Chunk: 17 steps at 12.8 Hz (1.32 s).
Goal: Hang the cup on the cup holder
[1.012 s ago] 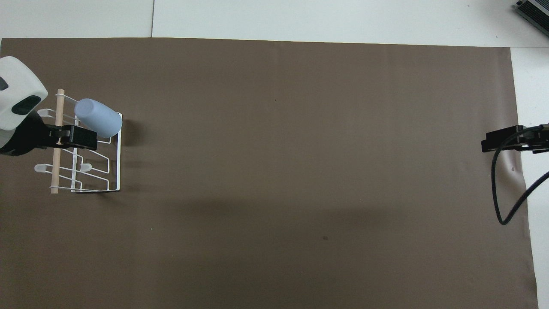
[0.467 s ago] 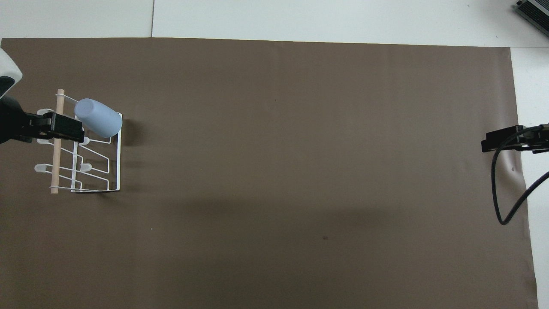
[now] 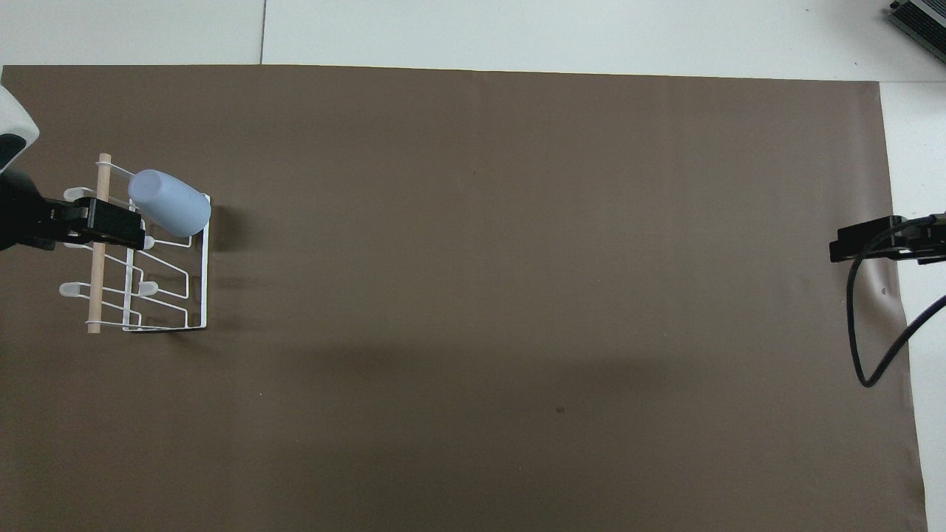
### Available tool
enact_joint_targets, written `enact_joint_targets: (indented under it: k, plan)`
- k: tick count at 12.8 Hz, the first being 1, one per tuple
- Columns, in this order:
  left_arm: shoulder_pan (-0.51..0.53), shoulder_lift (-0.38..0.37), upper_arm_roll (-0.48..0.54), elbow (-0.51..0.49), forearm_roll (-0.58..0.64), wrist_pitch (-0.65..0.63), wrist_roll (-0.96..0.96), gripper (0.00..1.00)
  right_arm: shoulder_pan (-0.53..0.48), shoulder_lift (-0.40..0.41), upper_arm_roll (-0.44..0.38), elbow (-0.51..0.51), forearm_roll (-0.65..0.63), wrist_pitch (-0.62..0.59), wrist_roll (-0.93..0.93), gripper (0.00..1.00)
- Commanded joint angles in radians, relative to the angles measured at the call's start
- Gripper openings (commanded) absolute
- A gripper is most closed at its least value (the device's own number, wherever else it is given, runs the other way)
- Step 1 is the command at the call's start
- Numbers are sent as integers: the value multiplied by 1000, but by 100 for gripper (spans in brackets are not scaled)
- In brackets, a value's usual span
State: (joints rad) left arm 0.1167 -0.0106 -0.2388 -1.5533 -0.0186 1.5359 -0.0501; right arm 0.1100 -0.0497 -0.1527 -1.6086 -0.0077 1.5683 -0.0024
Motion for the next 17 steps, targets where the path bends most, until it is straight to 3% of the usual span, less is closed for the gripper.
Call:
enact_joint_targets:
  k: [1,17]
  plan:
    - [11,-29,-2,-39,-15,-5,48,100,-4,-4,2,1,-9,-16,-18,100]
    - [67,-31,-1,-30,-14,16,68,100,-4,-4,2,1,-9,-16,-18,100]
